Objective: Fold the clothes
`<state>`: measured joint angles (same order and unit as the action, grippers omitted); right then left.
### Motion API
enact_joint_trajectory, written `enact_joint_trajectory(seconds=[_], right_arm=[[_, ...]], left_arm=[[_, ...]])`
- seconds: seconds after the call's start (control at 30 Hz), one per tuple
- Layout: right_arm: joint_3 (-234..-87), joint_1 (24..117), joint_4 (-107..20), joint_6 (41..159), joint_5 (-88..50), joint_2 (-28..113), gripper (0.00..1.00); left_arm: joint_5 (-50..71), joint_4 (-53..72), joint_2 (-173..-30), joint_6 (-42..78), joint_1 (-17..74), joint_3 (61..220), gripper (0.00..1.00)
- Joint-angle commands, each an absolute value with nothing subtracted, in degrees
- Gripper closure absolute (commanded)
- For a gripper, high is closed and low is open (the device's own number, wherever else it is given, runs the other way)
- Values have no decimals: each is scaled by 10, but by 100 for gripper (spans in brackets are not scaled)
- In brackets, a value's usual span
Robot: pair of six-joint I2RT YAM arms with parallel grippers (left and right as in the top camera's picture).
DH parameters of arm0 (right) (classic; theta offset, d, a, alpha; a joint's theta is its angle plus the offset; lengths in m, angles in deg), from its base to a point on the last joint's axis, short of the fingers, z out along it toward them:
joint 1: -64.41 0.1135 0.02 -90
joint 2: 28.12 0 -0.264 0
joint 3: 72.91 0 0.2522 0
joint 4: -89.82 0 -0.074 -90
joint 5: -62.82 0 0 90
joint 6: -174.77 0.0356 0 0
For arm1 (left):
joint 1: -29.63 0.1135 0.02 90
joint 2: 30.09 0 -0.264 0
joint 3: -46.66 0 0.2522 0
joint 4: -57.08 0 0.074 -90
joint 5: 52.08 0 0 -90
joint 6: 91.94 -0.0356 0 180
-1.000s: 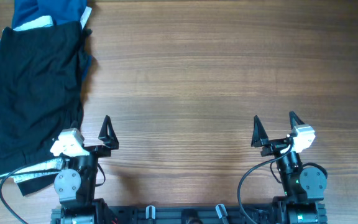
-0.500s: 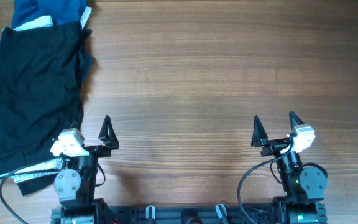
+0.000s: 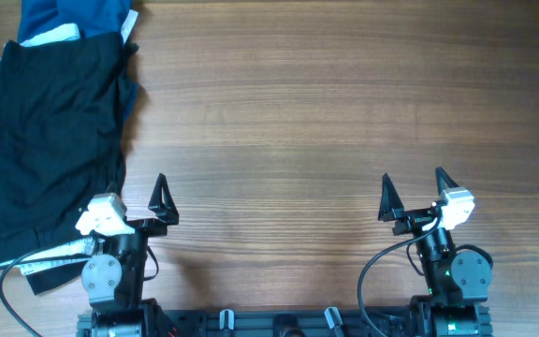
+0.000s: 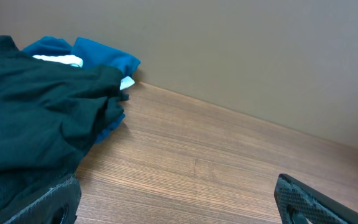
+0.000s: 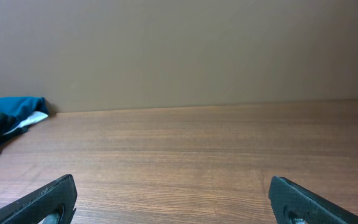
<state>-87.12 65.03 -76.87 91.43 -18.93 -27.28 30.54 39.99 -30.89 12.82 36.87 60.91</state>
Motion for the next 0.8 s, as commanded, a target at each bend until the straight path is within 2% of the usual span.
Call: enact_joint_trajectory(seconds=[0.0, 0.27, 0.6, 0.77], right_arm=[[-870, 653, -770, 924, -198, -272, 0], [-870, 653, -772, 924, -199, -272, 0], [-877, 653, -873, 949, -223, -272, 0], [-929, 653, -873, 896, -245, -256, 0]], left_arm=[[305, 396, -306, 135, 369, 607, 0], [305, 396, -306, 135, 369, 607, 0], [255, 428, -307, 140, 369, 623, 0], [271, 393, -344, 139, 369, 698, 0]])
